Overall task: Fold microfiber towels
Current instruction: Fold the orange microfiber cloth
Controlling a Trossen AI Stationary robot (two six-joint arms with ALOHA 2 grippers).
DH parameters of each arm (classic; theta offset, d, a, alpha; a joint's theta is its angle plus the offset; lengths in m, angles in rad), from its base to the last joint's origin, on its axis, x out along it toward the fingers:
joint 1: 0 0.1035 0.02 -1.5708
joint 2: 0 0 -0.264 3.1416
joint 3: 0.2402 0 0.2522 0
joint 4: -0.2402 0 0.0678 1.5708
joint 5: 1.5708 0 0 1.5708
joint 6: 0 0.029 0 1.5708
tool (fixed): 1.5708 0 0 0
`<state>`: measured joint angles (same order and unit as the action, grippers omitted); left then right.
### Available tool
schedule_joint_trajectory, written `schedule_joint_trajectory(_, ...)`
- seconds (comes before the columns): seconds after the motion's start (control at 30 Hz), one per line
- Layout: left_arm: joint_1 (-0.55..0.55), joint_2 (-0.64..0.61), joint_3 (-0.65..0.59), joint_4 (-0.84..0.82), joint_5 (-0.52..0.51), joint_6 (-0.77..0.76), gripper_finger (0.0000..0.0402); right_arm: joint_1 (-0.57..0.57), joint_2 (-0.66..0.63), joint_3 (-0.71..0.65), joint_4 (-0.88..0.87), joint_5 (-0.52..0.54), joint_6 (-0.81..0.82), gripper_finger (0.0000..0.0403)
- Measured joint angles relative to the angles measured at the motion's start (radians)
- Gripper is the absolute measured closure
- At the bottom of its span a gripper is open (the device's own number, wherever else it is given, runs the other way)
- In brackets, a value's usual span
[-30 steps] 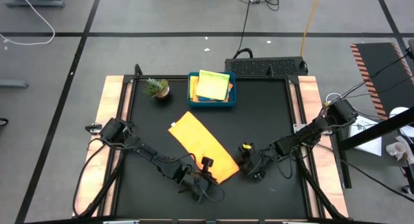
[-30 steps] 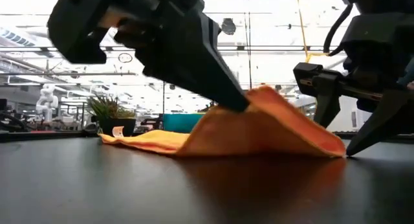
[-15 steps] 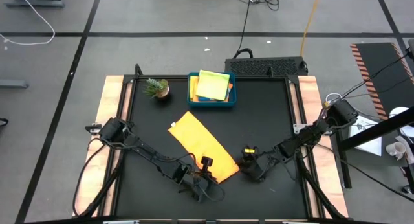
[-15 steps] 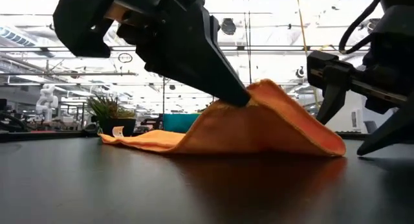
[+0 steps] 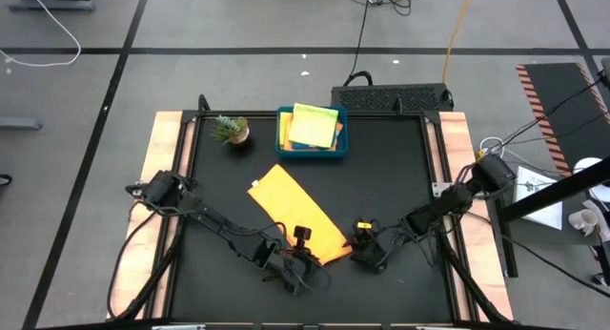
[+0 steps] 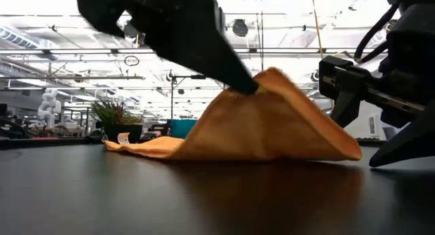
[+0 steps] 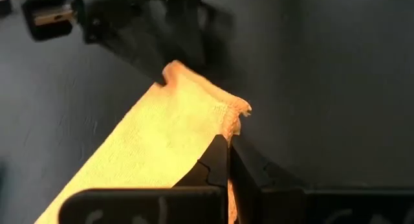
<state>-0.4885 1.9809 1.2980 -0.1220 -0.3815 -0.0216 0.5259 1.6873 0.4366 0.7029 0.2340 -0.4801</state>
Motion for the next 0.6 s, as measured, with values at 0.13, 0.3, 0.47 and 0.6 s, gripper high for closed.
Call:
schedule_joint_trajectory(0.13, 0.000, -0.005, 0.000, -0.026, -0.012, -0.015, 0.0398, 0.000, 0.010, 0.000, 0.007, 0.002, -0.001, 0.0186)
schedule_joint_trajectory(0.3, 0.000, -0.008, 0.000, -0.027, -0.013, -0.016, 0.0399, 0.000, 0.011, 0.000, -0.009, 0.024, -0.004, 0.0186)
schedule_joint_trajectory(0.47, -0.001, -0.008, 0.000, -0.026, -0.051, -0.030, 0.0399, 0.000, 0.012, 0.000, -0.014, 0.028, 0.001, 0.0186)
schedule_joint_trajectory(0.6, 0.000, -0.008, 0.000, -0.014, -0.118, -0.038, 0.0400, 0.001, 0.012, -0.002, -0.011, 0.050, 0.001, 0.0186)
